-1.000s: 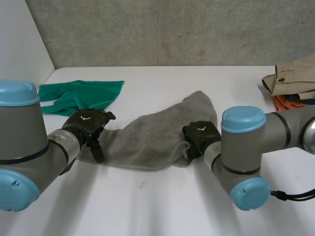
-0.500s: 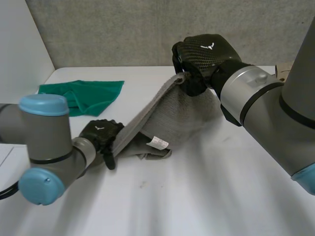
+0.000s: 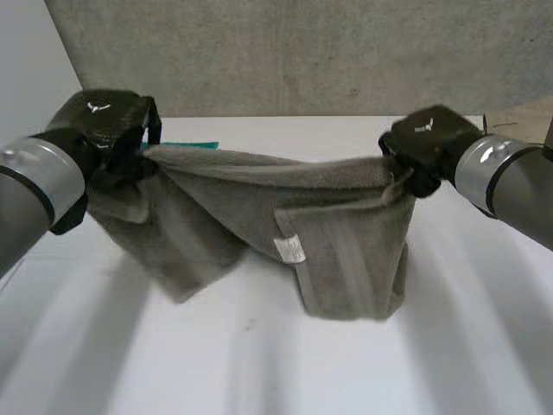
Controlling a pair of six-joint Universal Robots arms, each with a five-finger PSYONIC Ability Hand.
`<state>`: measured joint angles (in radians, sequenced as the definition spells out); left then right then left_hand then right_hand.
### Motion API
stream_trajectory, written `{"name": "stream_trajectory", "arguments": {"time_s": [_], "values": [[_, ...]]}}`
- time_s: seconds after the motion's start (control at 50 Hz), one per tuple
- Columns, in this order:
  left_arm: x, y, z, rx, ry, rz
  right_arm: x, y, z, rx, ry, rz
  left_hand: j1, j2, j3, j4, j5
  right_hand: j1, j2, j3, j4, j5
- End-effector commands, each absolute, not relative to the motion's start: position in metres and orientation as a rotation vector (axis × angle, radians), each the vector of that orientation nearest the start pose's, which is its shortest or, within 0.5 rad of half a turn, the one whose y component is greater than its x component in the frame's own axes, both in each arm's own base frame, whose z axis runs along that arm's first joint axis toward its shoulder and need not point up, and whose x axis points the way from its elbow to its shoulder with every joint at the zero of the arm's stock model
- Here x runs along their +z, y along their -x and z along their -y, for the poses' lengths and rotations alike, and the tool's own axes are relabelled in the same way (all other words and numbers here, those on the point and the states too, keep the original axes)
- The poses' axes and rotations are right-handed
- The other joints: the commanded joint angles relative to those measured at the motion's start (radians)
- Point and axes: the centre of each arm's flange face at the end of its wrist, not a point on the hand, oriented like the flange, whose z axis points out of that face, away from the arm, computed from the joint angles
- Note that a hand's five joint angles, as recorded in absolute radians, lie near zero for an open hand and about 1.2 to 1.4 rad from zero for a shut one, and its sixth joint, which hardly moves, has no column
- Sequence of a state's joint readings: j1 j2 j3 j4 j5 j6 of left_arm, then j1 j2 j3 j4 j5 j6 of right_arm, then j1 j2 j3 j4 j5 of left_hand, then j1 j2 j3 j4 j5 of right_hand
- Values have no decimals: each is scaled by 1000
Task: Fold the laundry.
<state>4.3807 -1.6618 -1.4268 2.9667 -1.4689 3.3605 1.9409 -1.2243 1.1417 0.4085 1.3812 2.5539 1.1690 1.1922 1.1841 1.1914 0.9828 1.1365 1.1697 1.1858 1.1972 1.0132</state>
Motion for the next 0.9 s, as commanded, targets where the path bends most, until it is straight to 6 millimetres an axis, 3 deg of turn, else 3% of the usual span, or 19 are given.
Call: {"name": "stream_trajectory", "arguments": {"time_s": [0.02, 0.08, 0.14, 0.16, 0.22, 0.24, 0.3, 0.32, 0.4, 0.52, 0.54, 0.6, 0.62, 0.68, 0.7, 0.76, 0.78, 0.86, 0.9], "values": [[281, 252, 286, -2064, -815, -2434, 247, -272, 302, -1674, 1381, -2202, 227, 204, 212, 205, 239, 260, 227, 210, 199, 209], [266, 265, 316, -2044, -790, -2414, 234, -277, 318, -1700, 1374, -2197, 227, 204, 212, 205, 239, 260, 227, 210, 199, 209], [272, 276, 341, -2106, -773, -2336, 228, -284, 351, -1885, 1341, -2136, 227, 204, 212, 205, 239, 260, 227, 210, 199, 209], [285, 282, 355, -2185, -759, -2261, 239, -288, 370, -2051, 1289, -2071, 227, 204, 212, 205, 239, 260, 227, 210, 199, 209], [327, 289, 364, -2369, -719, -2101, 273, -293, 393, -2347, 1172, -1905, 227, 204, 212, 205, 239, 260, 227, 210, 199, 209], [361, 290, 362, -2504, -678, -1981, 303, -295, 402, -2528, 1076, -1762, 227, 204, 212, 205, 239, 260, 227, 210, 199, 209], [407, 290, 350, -2692, -603, -1812, 350, -296, 405, -2729, 931, -1526, 225, 201, 210, 202, 236, 260, 227, 210, 199, 209], [430, 290, 340, -2797, -558, -1727, 378, -297, 400, -2806, 854, -1365, 227, 204, 212, 205, 239, 260, 227, 210, 199, 209], [446, 291, 330, -2919, -485, -1656, 408, -296, 386, -2787, 827, -1201, 227, 204, 212, 205, 239, 260, 227, 210, 199, 209], [399, 295, 339, -2771, -546, -1847, 388, -291, 379, -2560, 971, -1278, 227, 204, 212, 205, 239, 260, 227, 210, 199, 209], [380, 295, 340, -2699, -568, -1920, 379, -288, 379, -2496, 1009, -1314, 225, 201, 210, 202, 236, 260, 227, 210, 199, 209], [349, 294, 340, -2585, -600, -2044, 360, -282, 381, -2402, 1057, -1386, 213, 190, 198, 190, 225, 260, 227, 210, 199, 209], [329, 293, 339, -2513, -625, -2112, 345, -278, 383, -2329, 1085, -1450, 207, 184, 192, 185, 219, 260, 227, 210, 199, 209], [297, 291, 337, -2391, -657, -2220, 318, -270, 386, -2199, 1119, -1561, 201, 178, 186, 179, 213, 260, 227, 210, 199, 209], [275, 289, 334, -2301, -685, -2290, 299, -266, 386, -2119, 1144, -1620, 198, 175, 183, 176, 210, 260, 227, 210, 199, 209], [244, 288, 329, -2173, -731, -2377, 270, -259, 388, -2001, 1186, -1702, 181, 157, 166, 158, 192, 260, 227, 210, 199, 209], [225, 287, 326, -2095, -764, -2419, 252, -256, 388, -1938, 1219, -1746, 146, 123, 131, 123, 157, 260, 227, 210, 199, 209], [193, 286, 314, -1950, -850, -2491, 209, -251, 386, -1801, 1323, -1842, 5, -18, -10, -17, 17, 260, 227, 210, 199, 209], [187, 288, 308, -1922, -890, -2506, 196, -249, 385, -1763, 1375, -1869, -39, -63, -54, -62, -28, 260, 227, 210, 199, 209]]}}
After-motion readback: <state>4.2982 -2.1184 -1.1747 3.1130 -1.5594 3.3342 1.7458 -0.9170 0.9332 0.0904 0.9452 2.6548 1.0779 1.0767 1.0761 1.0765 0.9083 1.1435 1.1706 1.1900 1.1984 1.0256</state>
